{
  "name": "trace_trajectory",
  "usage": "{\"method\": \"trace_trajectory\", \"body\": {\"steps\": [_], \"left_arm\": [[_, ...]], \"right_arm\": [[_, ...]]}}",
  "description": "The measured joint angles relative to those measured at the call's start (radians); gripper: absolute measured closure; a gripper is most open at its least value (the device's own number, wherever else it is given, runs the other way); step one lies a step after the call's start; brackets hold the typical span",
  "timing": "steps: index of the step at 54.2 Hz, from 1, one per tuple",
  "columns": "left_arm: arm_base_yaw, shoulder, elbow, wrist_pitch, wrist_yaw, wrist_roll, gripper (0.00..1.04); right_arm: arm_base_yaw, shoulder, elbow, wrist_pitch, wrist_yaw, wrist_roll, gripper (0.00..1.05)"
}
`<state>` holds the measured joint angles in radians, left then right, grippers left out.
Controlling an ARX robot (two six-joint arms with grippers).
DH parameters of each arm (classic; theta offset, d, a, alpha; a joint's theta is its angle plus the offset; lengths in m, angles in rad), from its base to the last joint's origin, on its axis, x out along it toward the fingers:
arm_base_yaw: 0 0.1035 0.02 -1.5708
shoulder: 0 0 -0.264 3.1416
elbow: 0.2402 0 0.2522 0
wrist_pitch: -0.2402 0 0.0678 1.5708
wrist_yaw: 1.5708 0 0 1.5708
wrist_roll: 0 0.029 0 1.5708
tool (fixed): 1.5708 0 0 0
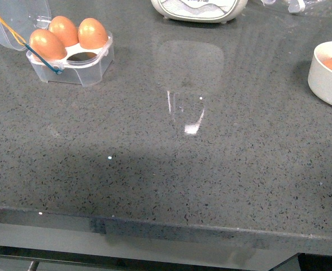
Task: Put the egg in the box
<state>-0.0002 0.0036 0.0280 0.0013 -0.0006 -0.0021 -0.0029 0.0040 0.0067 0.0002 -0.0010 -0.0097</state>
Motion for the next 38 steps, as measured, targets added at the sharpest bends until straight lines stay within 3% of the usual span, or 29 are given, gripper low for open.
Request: {"method": "trace_trajectory", "body": {"steps": [38], "left_arm": [[0.000, 0.000, 0.000, 0.000, 0.000, 0.000, 0.07]], "right_arm": [[0.000, 0.000, 0.000, 0.000, 0.000, 0.000, 0.07]]}}
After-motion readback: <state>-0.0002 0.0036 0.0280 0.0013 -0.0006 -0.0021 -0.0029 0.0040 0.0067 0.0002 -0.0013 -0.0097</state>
